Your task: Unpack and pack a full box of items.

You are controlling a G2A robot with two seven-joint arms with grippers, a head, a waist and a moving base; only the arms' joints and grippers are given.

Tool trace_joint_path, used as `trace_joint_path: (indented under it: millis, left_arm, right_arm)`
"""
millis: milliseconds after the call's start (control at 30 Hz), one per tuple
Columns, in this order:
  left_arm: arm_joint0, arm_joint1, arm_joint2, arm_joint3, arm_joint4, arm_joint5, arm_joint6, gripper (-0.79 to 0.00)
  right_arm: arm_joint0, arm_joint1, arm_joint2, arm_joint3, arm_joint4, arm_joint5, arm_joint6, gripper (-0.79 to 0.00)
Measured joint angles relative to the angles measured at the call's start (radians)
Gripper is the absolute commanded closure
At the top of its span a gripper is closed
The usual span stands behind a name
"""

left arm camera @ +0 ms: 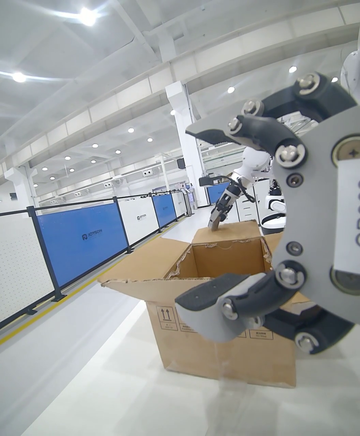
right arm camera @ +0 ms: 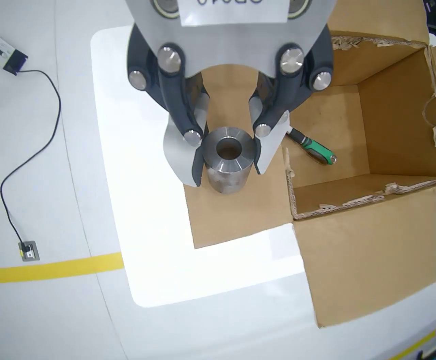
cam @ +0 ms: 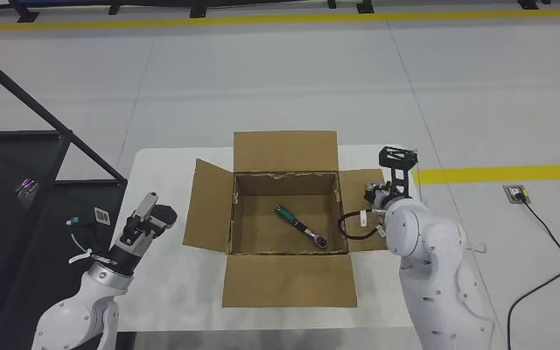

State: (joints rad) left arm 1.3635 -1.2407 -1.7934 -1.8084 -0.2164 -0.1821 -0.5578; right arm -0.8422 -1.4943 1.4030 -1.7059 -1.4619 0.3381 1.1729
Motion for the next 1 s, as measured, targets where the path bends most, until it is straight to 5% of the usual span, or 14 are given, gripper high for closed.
trace_joint_path:
  millis: [433, 733, 1000]
  left_arm:
    - [0.0, 0.0, 0.0, 0.0, 0.0, 0.0, 0.0, -0.785]
    - [0.0, 0.0, 0.0, 0.0, 0.0, 0.0, 0.0, -0.785]
    - [0.0, 0.0, 0.0, 0.0, 0.0, 0.0, 0.0, -0.785]
  right_arm:
    - [0.074, -0.001, -0.019, 0.159, 0.025, -0.061, 0.059, 0.0]
    - [0.078, 0.006, 0.052, 0.188, -0.04, 0.076, 0.009, 0.0]
    - [0.162, 0.013, 0.13, 0.398, -0.03, 0.114, -0.032, 0.0]
